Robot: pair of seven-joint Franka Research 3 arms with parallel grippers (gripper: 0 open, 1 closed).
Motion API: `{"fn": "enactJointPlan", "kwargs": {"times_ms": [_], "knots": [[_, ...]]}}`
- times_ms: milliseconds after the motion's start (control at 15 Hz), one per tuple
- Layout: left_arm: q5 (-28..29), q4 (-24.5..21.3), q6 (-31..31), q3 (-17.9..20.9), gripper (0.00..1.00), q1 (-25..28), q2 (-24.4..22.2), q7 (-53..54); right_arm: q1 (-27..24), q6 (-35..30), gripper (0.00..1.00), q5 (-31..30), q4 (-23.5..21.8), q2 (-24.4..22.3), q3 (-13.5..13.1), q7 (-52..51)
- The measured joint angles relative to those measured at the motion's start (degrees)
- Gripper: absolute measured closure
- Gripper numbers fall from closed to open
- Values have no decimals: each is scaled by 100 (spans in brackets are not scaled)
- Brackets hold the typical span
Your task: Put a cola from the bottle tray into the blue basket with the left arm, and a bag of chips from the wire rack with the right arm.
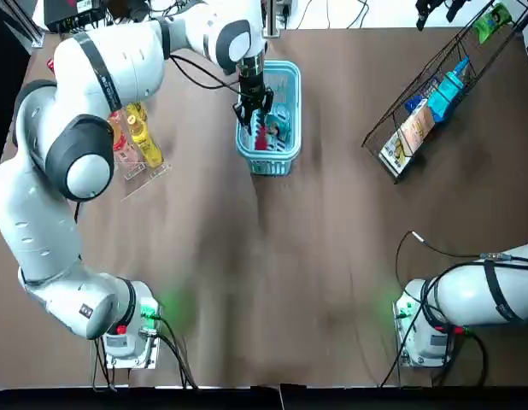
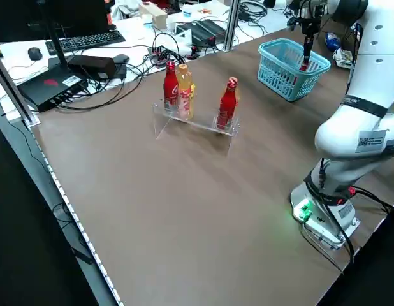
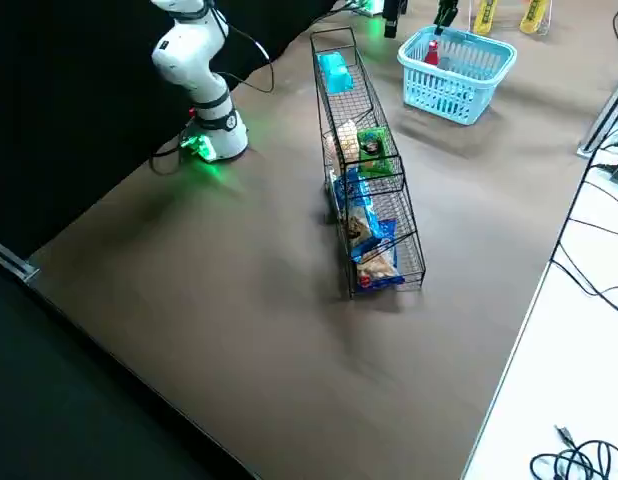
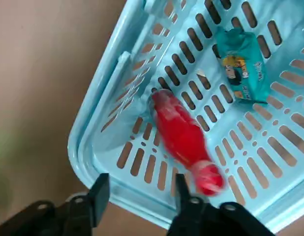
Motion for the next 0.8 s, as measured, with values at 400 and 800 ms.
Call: {"fn": "enactJointPlan", "kwargs": {"times_ms": [400,800], "knots": [[287,185,-159,65,1,85,-146,0,45,115,0,31,0,0,83,0],[676,285,-768,135,1,713,-753,338,47,121,0,41,-1,0,84,0]]}}
